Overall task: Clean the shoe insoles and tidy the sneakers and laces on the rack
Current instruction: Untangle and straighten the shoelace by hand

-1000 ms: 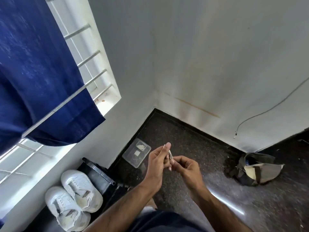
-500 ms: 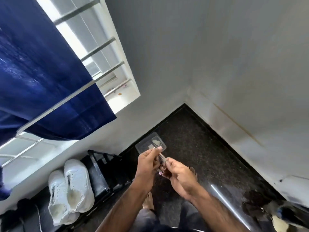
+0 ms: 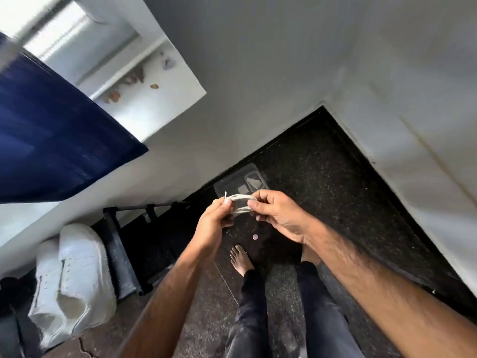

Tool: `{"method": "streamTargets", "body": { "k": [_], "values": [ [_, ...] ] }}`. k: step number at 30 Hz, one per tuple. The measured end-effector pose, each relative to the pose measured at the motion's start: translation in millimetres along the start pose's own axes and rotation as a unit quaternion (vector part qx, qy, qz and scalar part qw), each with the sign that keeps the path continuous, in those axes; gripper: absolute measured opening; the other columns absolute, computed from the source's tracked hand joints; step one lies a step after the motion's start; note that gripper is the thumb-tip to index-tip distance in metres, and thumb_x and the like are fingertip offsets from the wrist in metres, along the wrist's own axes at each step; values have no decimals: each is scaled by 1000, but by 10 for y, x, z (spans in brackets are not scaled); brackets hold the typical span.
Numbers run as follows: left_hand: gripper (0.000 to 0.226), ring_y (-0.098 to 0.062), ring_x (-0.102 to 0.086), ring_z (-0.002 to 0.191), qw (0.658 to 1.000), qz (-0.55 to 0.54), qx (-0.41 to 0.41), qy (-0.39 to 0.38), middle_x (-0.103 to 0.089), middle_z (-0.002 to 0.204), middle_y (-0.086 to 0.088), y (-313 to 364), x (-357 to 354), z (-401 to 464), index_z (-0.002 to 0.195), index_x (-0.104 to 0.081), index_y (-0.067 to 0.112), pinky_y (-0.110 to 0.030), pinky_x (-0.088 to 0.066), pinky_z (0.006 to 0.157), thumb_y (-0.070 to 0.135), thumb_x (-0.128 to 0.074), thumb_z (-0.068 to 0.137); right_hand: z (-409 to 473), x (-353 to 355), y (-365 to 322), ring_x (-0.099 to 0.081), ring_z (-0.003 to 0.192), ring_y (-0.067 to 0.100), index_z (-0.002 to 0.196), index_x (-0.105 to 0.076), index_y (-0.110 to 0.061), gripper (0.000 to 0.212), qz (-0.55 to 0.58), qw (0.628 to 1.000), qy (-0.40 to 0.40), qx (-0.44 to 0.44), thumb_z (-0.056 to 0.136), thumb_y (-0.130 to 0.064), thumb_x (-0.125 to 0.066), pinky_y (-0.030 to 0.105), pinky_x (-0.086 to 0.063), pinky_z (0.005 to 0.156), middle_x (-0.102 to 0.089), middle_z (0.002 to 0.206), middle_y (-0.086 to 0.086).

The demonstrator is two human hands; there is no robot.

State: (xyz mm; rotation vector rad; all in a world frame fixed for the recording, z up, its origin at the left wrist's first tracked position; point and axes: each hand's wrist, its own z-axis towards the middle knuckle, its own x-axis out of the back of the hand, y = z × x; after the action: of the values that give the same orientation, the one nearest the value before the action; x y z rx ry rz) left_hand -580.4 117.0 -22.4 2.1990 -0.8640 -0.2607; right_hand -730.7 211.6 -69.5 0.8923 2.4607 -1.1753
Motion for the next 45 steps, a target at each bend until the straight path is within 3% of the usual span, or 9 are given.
{"method": "streamTargets", "body": {
  "k": [7, 12, 17, 22, 26, 29, 34, 38, 45],
  "values": [
    [28, -27, -59, 80, 996, 51, 76, 19, -68, 89, -9, -1397, 189, 1800, 90, -65, 17, -34, -47, 71, 20, -44, 109, 1675, 602, 1222, -54, 61, 2, 81, -61, -15, 20, -102, 988, 112, -21, 98, -4, -63, 13, -44, 54, -60, 73, -2],
    [20, -38, -70, 84, 976, 191, 50, 94, -70, 84, -12, -2437, 437, 2950, 84, -64, 14, -54, -59, 84, 31, -59, 94, 2897, 1005, 2106, -55, 58, 17, 62, -54, -18, 35, -206, 965, 164, 7, 90, -13, -74, 34, -45, 59, -57, 59, 2],
    [24, -38, -67, 108, 907, 403, -32, 115, -72, 107, -26, -3077, 688, 3728, 108, -72, -2, -35, -44, 83, 7, -53, 97, 3790, 1174, 2808, -48, 55, 8, 59, -49, -20, 38, -288, 938, 190, 22, 87, -24, -74, 21, -34, 50, -51, 58, -4],
    [26, -38, -65, 105, 869, 456, -127, 145, -69, 110, -22, -3469, 915, 4260, 119, -56, -1, -39, -48, 85, -1, -52, 93, 4469, 1174, 3247, -60, 72, 16, 75, -60, -15, 21, -294, 930, 219, 25, 87, -22, -75, 11, -36, 48, -64, 76, 1],
    [12, -32, -69, 97, 858, 473, -135, 148, -72, 100, -17, -3681, 1064, 4562, 102, -62, 4, -40, -52, 80, 3, -57, 91, 4782, 1184, 3368, -69, 90, 21, 91, -67, -10, 20, -315, 922, 224, 20, 87, -26, -78, 31, -56, 74, -74, 95, 7],
    [13, -32, -72, 91, 848, 485, -150, 154, -75, 95, -18, -3785, 1173, 4732, 98, -69, 1, -39, -56, 78, 6, -59, 90, 4972, 1190, 3393, -64, 92, 16, 94, -65, -10, 22, -337, 914, 226, 22, 87, -26, -78, 16, -48, 63, -71, 102, 5],
    [19, -29, -73, 90, 811, 533, -194, 141, -78, 95, -15, -3855, 1259, 4853, 92, -78, 5, -35, -55, 76, 7, -62, 83, 5203, 1064, 3380, -59, 121, 27, 117, -64, -2, 39, -423, 880, 212, 49, 92, -31, -70, 28, -43, 91, -66, 125, 15],
    [27, -35, -72, 99, 771, 582, -210, 148, -77, 105, -14, -3974, 1317, 4969, 105, -76, 11, -45, -57, 85, 11, -58, 84, 5288, 956, 3426, -63, 117, 32, 118, -64, -2, 39, -459, 864, 196, 71, 90, -29, -69, 33, -45, 96, -69, 120, 18],
    [43, -42, -61, 111, 795, 554, -204, 139, -62, 123, -22, -3949, 1310, 4854, 128, -58, 2, -52, -50, 92, -3, -63, 85, 5146, 1068, 3419, -65, 115, 28, 123, -56, -3, 53, -470, 855, 209, 65, 84, -28, -81, 31, -48, 91, -68, 124, 14]
  ]
}}
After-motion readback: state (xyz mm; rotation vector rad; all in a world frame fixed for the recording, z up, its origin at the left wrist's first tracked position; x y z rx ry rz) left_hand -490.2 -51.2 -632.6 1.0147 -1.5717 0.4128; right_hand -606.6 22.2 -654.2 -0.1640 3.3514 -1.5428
